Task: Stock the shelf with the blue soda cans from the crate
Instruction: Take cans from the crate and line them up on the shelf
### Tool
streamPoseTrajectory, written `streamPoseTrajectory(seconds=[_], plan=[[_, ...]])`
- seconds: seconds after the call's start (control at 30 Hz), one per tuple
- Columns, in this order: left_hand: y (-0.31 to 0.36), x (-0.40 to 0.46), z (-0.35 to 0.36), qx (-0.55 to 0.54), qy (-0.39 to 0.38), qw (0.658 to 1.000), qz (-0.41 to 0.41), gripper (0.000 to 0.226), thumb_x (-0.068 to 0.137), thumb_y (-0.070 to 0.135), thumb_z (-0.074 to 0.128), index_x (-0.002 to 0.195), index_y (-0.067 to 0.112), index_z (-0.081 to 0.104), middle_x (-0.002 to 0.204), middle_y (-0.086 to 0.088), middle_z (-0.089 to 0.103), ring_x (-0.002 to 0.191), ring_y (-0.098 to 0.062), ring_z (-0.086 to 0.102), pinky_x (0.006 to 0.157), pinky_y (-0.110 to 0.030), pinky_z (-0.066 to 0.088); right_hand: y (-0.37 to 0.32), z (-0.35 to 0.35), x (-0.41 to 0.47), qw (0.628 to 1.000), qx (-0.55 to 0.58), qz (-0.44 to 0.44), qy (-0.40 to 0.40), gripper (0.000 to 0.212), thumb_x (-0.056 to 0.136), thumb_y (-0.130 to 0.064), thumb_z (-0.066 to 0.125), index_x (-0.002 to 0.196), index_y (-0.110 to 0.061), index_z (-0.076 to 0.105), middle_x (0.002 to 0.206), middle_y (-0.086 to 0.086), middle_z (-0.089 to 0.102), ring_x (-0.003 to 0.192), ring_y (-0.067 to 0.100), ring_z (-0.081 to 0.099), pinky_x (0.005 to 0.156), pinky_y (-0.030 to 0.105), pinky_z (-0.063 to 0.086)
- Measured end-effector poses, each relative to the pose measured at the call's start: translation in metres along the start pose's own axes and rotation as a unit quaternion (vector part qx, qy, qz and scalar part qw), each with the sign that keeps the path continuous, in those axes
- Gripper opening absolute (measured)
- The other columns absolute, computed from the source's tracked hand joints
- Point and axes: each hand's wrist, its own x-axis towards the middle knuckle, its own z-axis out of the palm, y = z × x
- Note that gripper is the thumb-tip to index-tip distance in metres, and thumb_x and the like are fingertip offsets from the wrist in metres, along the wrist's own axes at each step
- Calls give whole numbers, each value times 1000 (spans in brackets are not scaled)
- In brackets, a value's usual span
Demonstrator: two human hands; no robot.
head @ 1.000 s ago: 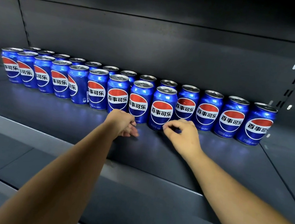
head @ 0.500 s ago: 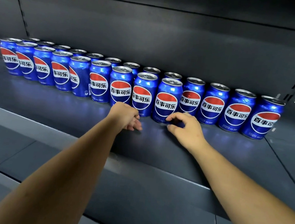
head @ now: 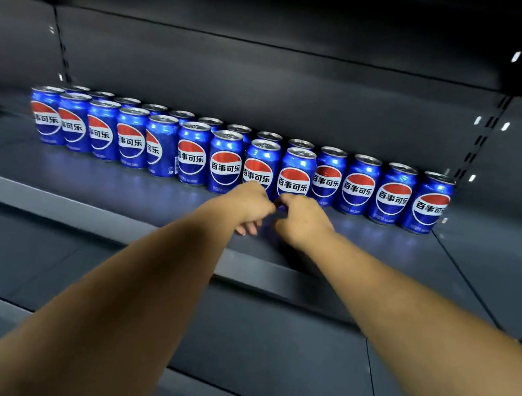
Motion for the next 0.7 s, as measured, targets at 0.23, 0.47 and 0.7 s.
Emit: streamPoseTrajectory(seconds=[0.23,0.47,0.7], plan=[[11,-71,-36,286,86,950,96,25,92,17,50,112,6,59,114,-13,61,93,-26,56,70,-32,39,-67,-19,-46,997,-70,12,0,38,89,-18,53,127,-21,53,124,8,59,112,28,56,79,35,46],[-10,-149,-68,358,108,919,123,27,93,17,47,115,7,58,119,-10,59,107,-27,57,73,-32,39,-136,-26,-103,985,-169,28,10,30,91,-26,54,120,-17,57,119,6,59,109,26,57,74,32,40],[-45,-210,-87,427,143,882,143,21,92,19,47,109,11,59,115,-7,59,104,-25,57,72,-32,40,-190,-14,-154,972,-232,21,22,23,93,-22,49,112,-15,58,115,4,60,104,24,58,74,33,39]])
